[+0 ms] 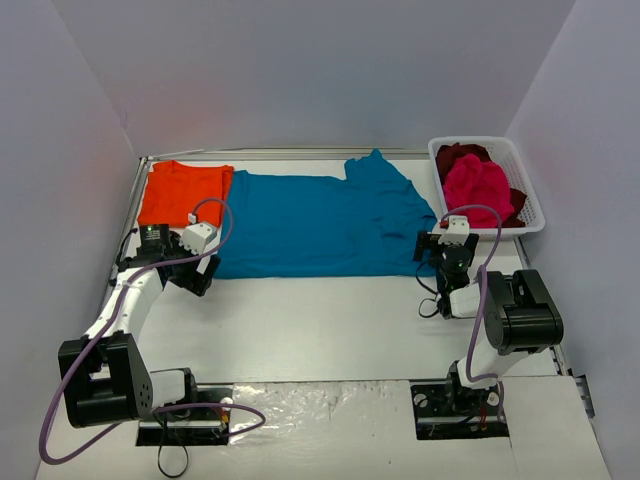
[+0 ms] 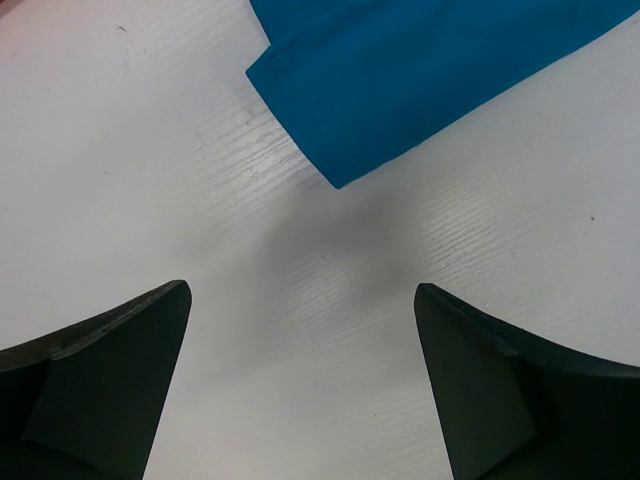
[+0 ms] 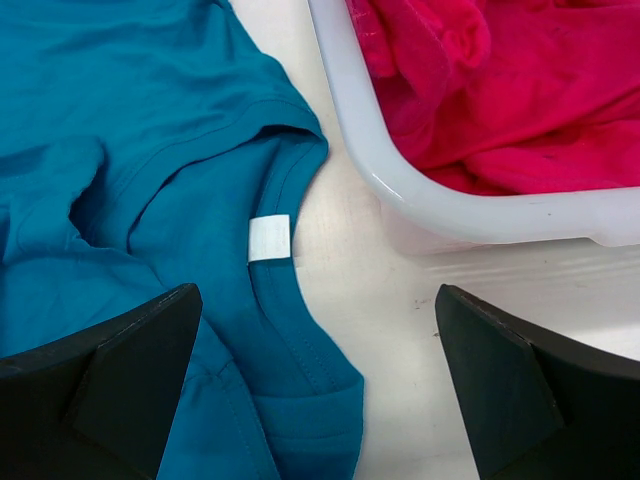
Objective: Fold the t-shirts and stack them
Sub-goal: Fold the flattened tshirt in 1/3 of the way
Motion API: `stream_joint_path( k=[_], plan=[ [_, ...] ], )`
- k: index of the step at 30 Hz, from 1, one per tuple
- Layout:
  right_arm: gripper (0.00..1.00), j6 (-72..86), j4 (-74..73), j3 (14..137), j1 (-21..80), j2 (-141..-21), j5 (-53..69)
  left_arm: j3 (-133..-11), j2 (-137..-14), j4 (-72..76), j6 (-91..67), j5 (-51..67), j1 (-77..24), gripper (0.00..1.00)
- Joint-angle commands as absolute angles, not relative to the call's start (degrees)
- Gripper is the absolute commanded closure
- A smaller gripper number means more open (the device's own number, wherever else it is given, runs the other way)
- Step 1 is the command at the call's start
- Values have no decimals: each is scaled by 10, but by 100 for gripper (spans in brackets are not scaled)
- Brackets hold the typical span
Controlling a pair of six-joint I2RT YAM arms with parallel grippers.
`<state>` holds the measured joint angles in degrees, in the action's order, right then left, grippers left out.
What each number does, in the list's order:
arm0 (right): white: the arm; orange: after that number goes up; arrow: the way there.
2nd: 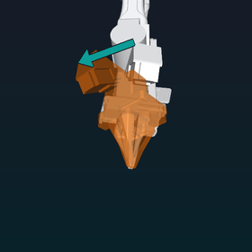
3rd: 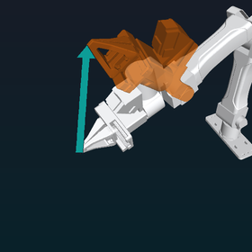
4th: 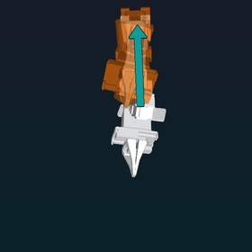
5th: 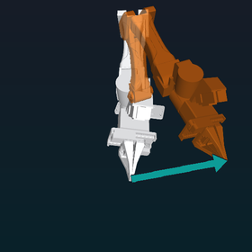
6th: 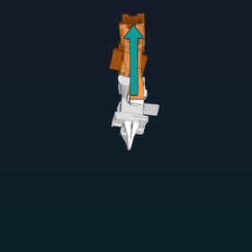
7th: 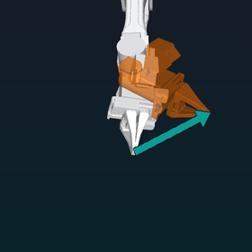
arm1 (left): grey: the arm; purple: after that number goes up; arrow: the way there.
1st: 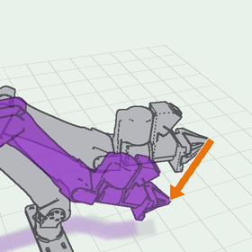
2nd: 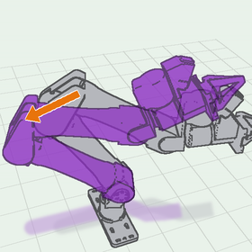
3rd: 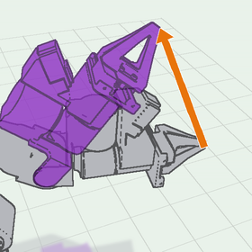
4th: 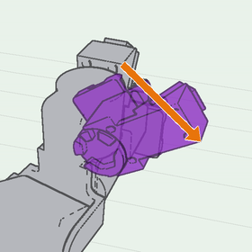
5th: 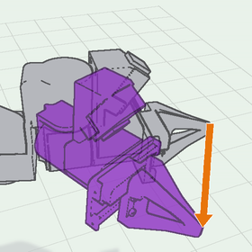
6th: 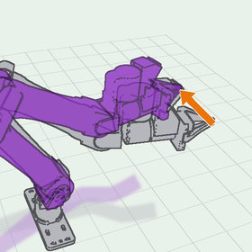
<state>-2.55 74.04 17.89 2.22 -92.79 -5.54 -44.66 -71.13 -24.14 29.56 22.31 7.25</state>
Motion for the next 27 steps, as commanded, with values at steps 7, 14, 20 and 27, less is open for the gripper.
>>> stream_joint_path(
  k=[7, 14, 20, 27],
  plan=[
    [0, -16, 830, 194, 18, -929, -51, -461, -697, -250, 298, 236, 75, 6],
    [0, -16, 830, 194, 18, -930, -51, -461, -697, -250, 298, 236, 75, 6],
    [0, -16, 830, 194, 18, -930, -51, -461, -697, -250, 297, 236, 76, 6],
    [0, -16, 829, 194, 18, -930, -50, -461, -693, -250, 298, 236, 76, 6]
  ],
)
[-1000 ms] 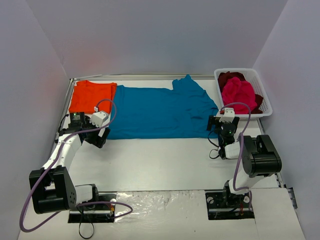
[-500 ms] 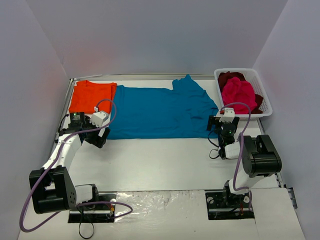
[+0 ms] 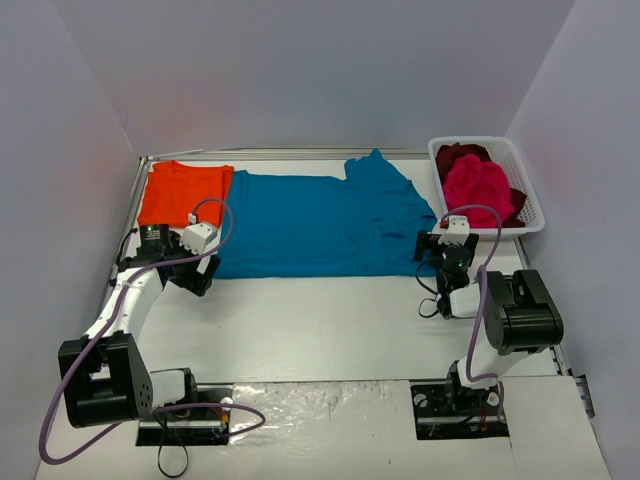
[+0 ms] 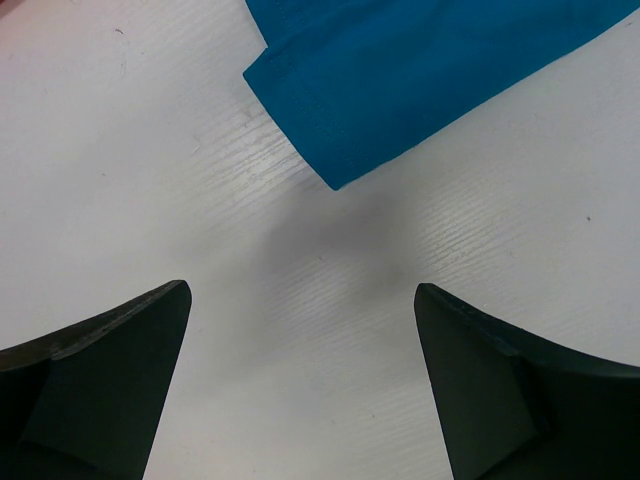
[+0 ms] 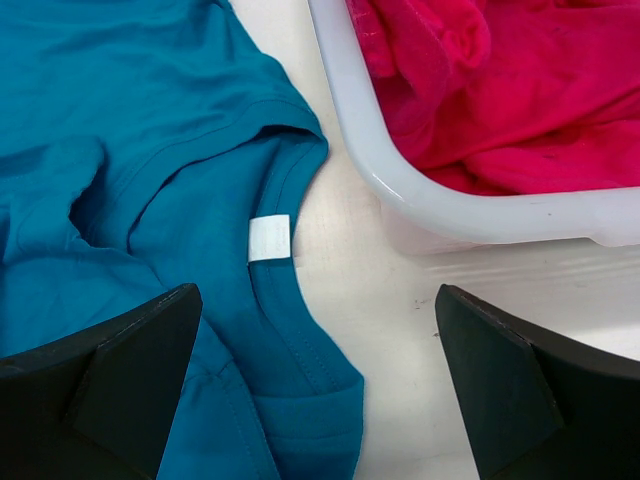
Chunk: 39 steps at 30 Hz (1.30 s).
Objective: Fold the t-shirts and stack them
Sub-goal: Fold the flattened tshirt in 1/3 of the way
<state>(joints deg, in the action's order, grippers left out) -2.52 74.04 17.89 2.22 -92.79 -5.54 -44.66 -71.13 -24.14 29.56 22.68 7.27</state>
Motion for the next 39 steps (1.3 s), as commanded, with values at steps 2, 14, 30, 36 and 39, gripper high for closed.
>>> stream_joint_path(
  k=[2, 14, 30, 36, 39],
  plan=[
    [0, -16, 830, 194, 18, -930, -50, -460, -690, -250, 297, 235, 77, 6],
    [0, -16, 828, 195, 18, -930, -49, -455, -682, -250, 299, 239, 83, 6],
    [0, -16, 828, 195, 18, -930, -50, -455, -684, -248, 298, 237, 83, 6],
    [0, -16, 829, 195, 18, -930, -50, -459, -699, -235, 282, 219, 83, 6],
    [0, -16, 828, 195, 18, -930, -50, -460, -699, -236, 281, 219, 83, 6]
  ],
)
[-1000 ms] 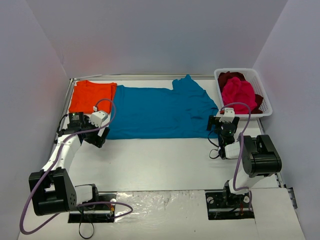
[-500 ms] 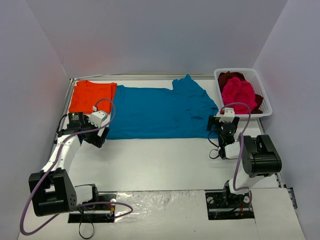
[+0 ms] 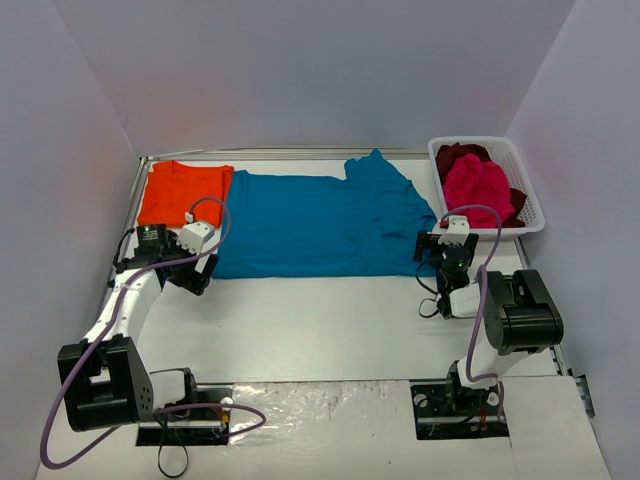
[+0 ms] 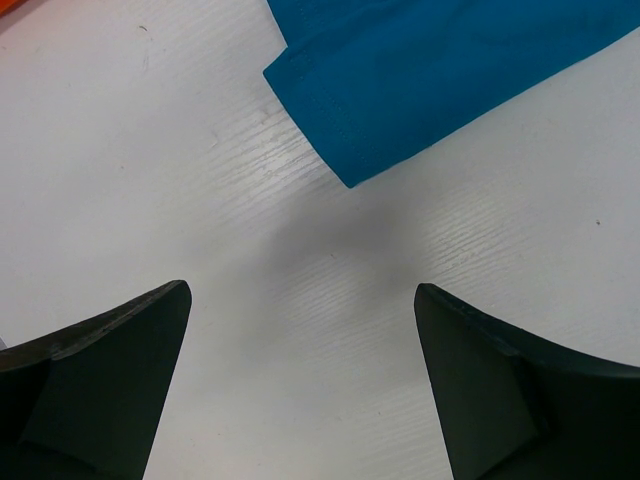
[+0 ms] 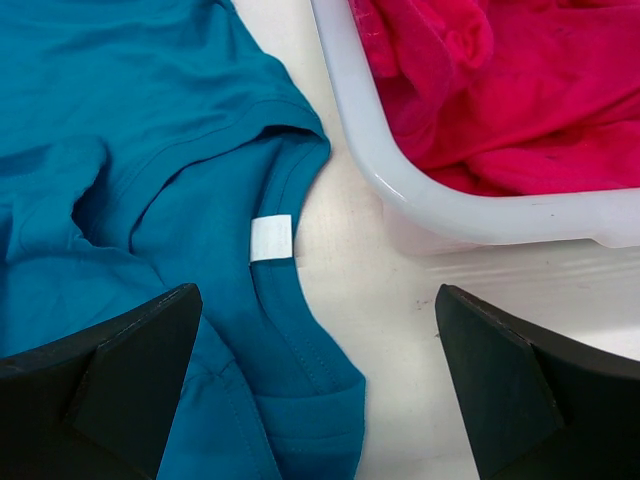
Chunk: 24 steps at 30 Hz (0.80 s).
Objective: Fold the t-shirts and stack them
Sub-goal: Fold the flattened tshirt in 1/3 of the way
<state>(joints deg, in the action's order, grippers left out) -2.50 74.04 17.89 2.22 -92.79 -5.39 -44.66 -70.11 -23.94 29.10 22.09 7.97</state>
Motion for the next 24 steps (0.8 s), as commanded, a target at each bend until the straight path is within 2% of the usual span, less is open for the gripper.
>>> stream_joint_path(
  k=[1, 8, 24],
  plan=[
    [0, -16, 828, 195, 18, -930, -50, -460, -698, -234, 281, 220, 83, 6],
    [0, -16, 829, 195, 18, -929, -50, -461, -711, -221, 265, 171, 83, 6],
    [0, -15, 828, 195, 18, -930, -53, -431, -666, -163, 257, 194, 84, 6]
  ],
)
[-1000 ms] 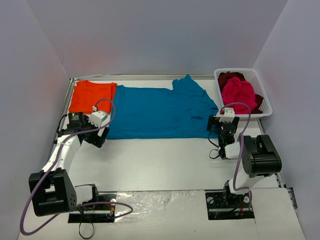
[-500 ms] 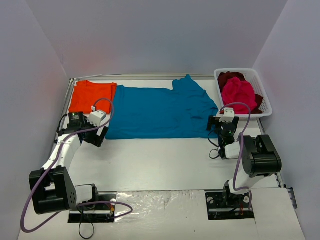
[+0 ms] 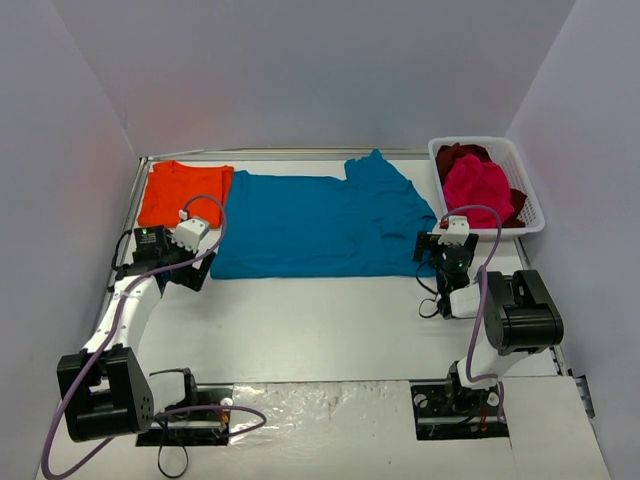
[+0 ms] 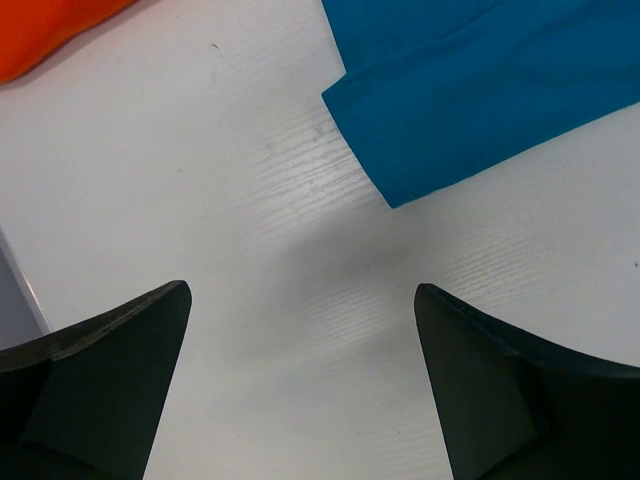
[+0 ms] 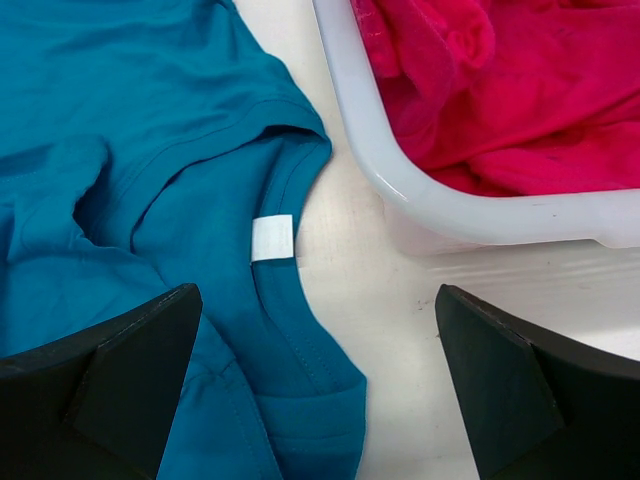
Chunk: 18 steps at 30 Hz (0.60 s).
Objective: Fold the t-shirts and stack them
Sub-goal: Fold the flattened tshirt in 1/3 of the way
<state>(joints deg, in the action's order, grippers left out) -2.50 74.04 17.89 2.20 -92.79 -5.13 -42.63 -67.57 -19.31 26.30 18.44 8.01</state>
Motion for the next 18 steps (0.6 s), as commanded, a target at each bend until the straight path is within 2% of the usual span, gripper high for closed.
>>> stream_joint_path(
  k=[1, 9, 12, 16, 18],
  plan=[
    [0, -15, 829, 195, 18, -930, -52, -430, -668, -157, 254, 192, 83, 6],
    [0, -16, 832, 193, 18, -927, -51, -428, -678, -146, 254, 183, 82, 6],
    [0, -37, 841, 170, 18, -883, -6, -425, -658, -138, 250, 182, 83, 6],
    [0, -45, 631, 204, 5, -784, 81, -431, -644, -147, 252, 185, 79, 6],
    [0, -63, 516, 265, 3, -769, 156, -431, -642, -149, 248, 189, 79, 6]
  ],
)
